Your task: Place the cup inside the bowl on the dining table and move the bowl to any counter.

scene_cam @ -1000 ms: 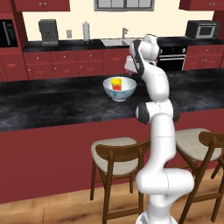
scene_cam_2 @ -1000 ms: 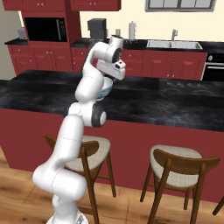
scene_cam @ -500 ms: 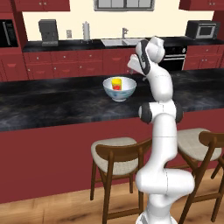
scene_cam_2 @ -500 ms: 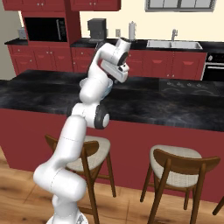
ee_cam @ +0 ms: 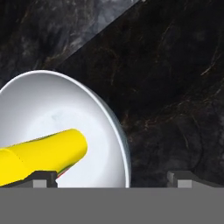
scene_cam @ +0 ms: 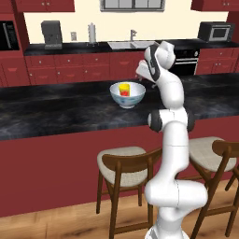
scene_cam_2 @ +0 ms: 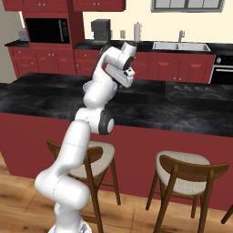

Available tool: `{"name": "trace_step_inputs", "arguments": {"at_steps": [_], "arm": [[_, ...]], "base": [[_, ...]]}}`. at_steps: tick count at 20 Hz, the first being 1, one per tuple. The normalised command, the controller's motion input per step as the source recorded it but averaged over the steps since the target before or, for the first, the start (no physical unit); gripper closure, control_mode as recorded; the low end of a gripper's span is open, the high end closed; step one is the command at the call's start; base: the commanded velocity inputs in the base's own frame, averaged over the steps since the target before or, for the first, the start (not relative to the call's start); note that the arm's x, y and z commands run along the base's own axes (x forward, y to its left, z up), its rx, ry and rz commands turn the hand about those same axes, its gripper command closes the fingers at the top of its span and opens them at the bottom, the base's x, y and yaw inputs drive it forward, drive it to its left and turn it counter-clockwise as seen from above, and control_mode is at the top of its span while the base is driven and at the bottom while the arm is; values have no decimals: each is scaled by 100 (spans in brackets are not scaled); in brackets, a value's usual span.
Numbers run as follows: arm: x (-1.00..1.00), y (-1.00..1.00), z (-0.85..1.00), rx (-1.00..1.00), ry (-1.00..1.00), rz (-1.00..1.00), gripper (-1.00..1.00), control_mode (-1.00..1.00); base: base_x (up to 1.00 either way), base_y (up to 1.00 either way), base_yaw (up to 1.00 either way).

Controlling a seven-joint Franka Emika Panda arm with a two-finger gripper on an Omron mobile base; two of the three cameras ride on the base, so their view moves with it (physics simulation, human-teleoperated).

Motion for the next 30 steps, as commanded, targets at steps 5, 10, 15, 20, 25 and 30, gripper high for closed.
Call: {"name": "trace_step_inputs", "arguments": {"at_steps": [5, 10, 15, 20, 25, 30], "arm": [[1, 2, -21, 0, -2, 0, -100, -100], [0, 4, -25, 0, 0, 0, -100, -100], [0, 12, -24, 0, 0, 0, -100, -100], [0, 7, -22, 0, 0, 0, -100, -100], [0, 0, -21, 0, 0, 0, -100, -100], [0, 0, -17, 0, 0, 0, -100, -100]], "base": [[0, 0, 0], [0, 0, 0], [0, 0, 0], [0, 0, 0], [0, 0, 0], [0, 0, 0]]}}
